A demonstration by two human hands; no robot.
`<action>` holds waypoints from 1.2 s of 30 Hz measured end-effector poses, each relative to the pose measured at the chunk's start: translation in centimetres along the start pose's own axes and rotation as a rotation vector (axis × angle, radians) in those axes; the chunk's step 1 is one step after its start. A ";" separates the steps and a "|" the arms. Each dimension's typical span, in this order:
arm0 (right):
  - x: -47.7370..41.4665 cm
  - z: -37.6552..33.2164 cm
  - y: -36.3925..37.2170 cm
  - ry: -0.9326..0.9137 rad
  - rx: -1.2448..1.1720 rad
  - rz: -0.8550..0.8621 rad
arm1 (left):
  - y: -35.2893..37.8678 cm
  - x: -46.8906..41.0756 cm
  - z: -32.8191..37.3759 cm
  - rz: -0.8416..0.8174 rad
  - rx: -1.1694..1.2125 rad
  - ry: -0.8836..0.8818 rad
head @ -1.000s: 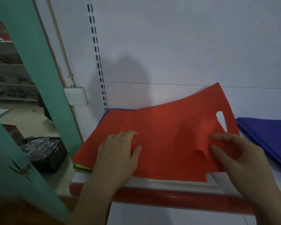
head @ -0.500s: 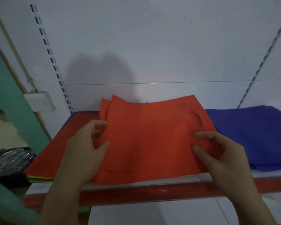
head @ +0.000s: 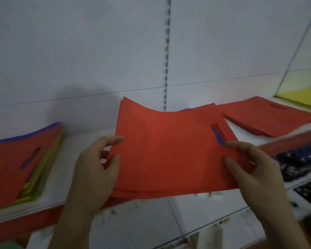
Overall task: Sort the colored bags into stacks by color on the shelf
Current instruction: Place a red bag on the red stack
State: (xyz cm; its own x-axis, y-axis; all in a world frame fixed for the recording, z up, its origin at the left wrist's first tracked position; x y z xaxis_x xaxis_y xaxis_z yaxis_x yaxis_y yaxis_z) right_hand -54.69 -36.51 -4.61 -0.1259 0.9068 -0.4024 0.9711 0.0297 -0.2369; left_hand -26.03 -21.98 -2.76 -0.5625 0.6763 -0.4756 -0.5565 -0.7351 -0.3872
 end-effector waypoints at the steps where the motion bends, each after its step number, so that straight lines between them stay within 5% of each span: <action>1: -0.3 0.9 -2.2 0.012 0.018 0.008 | 2.4 0.1 0.9 -0.018 0.014 -0.001; 15: -5.7 10.8 -25.5 0.219 0.151 0.238 | 29.9 -0.6 12.2 -0.283 -0.019 0.070; 28: -20.6 18.8 -31.0 0.178 0.156 0.275 | 43.6 -7.5 15.6 -0.232 -0.033 0.044; 36: -29.4 22.3 -29.0 0.113 0.109 0.122 | 46.2 -9.2 15.7 -0.177 -0.215 -0.049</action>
State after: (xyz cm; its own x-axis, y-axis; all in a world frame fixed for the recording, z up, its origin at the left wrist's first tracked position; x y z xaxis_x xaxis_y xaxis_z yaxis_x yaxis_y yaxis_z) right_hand -83.64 -73.41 -5.69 0.0212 0.9423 -0.3341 0.9493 -0.1238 -0.2890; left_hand -56.19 -61.41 -3.90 -0.4997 0.7930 -0.3486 -0.5097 -0.5945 -0.6218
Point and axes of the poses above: each hand's wrist, its own x-axis away from the middle knuckle, its own y-axis out of the palm, z = x × y, the point moved 3 cm from there along -x, towards the middle knuckle, and after that the axes turned 1 degree about y, right-handed, at the moved point
